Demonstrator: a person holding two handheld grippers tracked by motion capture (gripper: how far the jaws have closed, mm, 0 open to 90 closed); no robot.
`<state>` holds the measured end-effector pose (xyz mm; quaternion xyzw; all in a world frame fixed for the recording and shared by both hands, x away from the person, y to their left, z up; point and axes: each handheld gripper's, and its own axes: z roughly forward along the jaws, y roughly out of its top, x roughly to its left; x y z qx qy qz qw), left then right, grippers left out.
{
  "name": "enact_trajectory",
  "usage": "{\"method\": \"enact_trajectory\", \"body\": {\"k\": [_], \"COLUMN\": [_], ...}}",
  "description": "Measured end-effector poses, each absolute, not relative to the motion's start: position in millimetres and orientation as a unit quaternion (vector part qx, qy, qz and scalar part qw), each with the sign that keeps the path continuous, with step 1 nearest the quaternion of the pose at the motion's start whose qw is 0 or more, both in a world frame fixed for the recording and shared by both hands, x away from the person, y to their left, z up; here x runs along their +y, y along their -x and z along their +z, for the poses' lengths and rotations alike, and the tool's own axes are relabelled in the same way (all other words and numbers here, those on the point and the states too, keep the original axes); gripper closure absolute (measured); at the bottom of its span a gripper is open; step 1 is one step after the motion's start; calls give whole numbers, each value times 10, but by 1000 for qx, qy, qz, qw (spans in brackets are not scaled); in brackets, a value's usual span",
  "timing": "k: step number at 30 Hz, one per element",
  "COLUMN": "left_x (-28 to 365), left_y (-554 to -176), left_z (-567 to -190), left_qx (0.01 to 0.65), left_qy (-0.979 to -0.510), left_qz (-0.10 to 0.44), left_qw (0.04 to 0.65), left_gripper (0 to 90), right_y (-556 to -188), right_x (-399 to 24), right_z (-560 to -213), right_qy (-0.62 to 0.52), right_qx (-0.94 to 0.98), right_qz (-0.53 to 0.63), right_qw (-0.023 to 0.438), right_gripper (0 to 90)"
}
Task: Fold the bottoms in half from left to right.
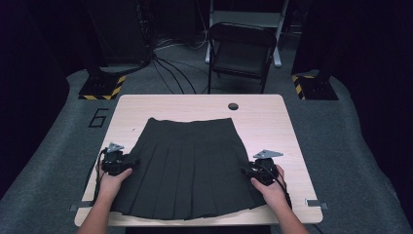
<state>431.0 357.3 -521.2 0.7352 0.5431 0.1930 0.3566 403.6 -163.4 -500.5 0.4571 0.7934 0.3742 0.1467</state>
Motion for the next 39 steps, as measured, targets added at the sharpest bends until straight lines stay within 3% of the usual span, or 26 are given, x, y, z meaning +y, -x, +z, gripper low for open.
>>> {"method": "enact_trajectory", "body": {"k": [13, 23, 30, 39], "left_x": [3554, 3536, 3501, 3459], "left_y": [-4342, -4312, -4313, -4303], "left_z": [-5216, -5233, -5231, -5119], "left_qx": [540, 538, 543, 547], "left_qy": [-737, -734, -728, -725], "left_qz": [193, 208, 192, 192], "left_qw": [357, 360, 373, 372], "left_gripper": [431, 579, 772, 808], "right_y": [-3981, -3963, -3942, -3942], "right_x": [-1662, -1623, -1537, -1537], "right_z": [-5003, -5007, -5018, -5033], "right_qy": [-447, -435, -416, -414], "right_qx": [795, 801, 811, 815], "right_qz": [378, 378, 377, 368], "right_qw": [157, 163, 166, 169], "right_gripper": [469, 458, 442, 443]}}
